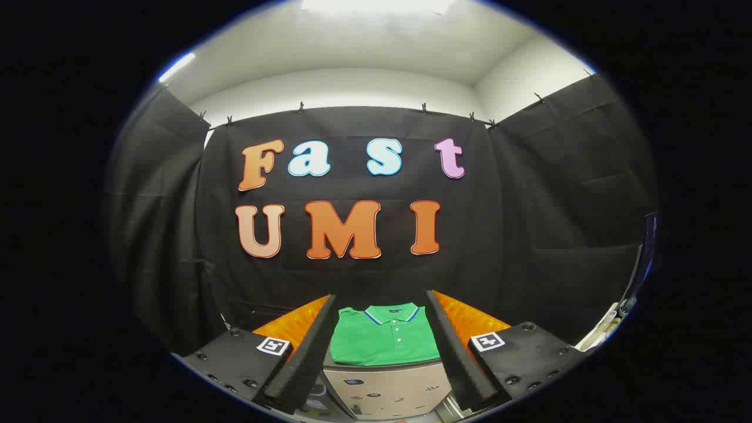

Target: Put the clothes into the washing machine and then close the washing machine lid.

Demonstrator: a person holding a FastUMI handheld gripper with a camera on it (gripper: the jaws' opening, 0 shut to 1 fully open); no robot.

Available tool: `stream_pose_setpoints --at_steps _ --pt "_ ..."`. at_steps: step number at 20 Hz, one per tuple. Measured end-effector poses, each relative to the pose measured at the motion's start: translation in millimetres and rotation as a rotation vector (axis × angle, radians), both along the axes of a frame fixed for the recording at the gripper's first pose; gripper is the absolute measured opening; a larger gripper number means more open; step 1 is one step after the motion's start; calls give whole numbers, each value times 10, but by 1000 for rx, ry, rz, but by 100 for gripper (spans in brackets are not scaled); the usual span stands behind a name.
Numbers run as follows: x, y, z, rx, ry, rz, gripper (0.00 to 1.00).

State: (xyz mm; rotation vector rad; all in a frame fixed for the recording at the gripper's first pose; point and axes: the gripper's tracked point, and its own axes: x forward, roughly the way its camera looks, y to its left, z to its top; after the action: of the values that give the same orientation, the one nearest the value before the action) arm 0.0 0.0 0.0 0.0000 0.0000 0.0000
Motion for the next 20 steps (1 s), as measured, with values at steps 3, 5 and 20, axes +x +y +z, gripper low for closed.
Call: stream_pose_setpoints --at_steps 3,5,20 --pt "8 1 3 4 1 0 96" --pt "7 9 3 -5 0 -1 96" --pt "-80 77 54 -47 -9 -21 96"
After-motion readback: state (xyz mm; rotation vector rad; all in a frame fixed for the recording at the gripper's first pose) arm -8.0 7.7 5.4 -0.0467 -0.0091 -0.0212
